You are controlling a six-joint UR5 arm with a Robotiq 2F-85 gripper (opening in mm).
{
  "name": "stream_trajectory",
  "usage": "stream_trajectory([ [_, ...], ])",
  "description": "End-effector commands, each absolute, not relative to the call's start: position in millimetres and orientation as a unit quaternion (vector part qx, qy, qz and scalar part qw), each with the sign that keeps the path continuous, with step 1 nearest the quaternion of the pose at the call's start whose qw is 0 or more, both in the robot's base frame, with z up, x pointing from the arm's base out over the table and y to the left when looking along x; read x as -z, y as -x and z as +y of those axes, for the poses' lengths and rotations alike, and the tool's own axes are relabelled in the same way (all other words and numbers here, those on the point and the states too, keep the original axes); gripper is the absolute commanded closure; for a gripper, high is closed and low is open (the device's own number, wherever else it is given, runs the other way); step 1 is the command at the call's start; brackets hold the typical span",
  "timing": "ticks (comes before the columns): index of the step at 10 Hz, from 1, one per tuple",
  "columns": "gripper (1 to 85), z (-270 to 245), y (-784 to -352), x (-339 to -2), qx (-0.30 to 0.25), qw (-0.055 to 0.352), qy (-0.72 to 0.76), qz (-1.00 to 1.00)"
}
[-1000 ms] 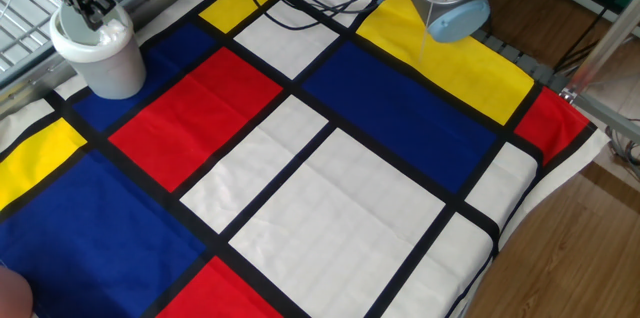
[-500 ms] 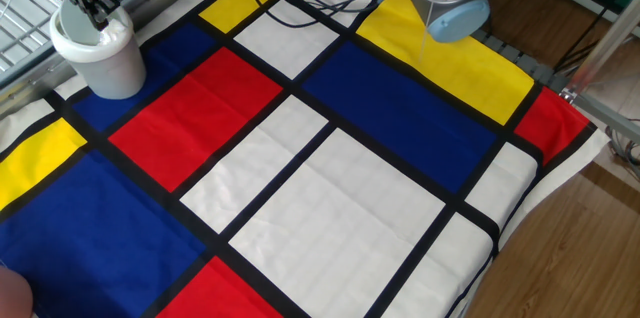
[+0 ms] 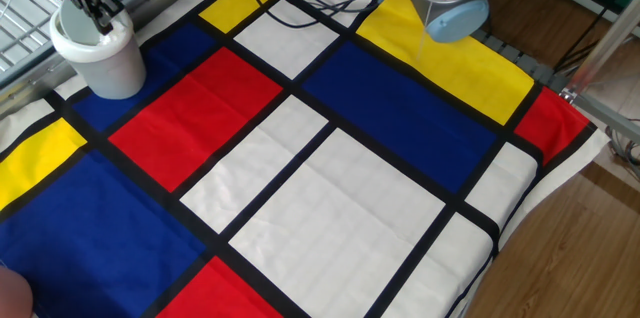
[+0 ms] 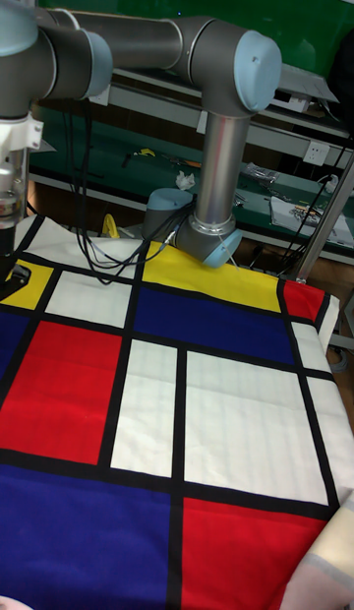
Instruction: Put the garbage in the trash can
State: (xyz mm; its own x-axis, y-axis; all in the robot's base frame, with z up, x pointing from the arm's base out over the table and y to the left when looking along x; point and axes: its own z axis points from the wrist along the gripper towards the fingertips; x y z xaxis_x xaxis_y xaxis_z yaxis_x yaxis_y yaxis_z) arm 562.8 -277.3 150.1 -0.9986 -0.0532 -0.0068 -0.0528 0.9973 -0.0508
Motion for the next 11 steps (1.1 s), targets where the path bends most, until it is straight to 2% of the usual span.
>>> stream_trajectory([
  [1,84.7,-277,-566,-137,0.016,0.018,0.028,0.999],
  [6,84.7,-276,-573,-119,0.013,0.028,0.034,0.999],
  [11,84.7,-281,-574,-123,0.018,0.023,0.045,0.999],
])
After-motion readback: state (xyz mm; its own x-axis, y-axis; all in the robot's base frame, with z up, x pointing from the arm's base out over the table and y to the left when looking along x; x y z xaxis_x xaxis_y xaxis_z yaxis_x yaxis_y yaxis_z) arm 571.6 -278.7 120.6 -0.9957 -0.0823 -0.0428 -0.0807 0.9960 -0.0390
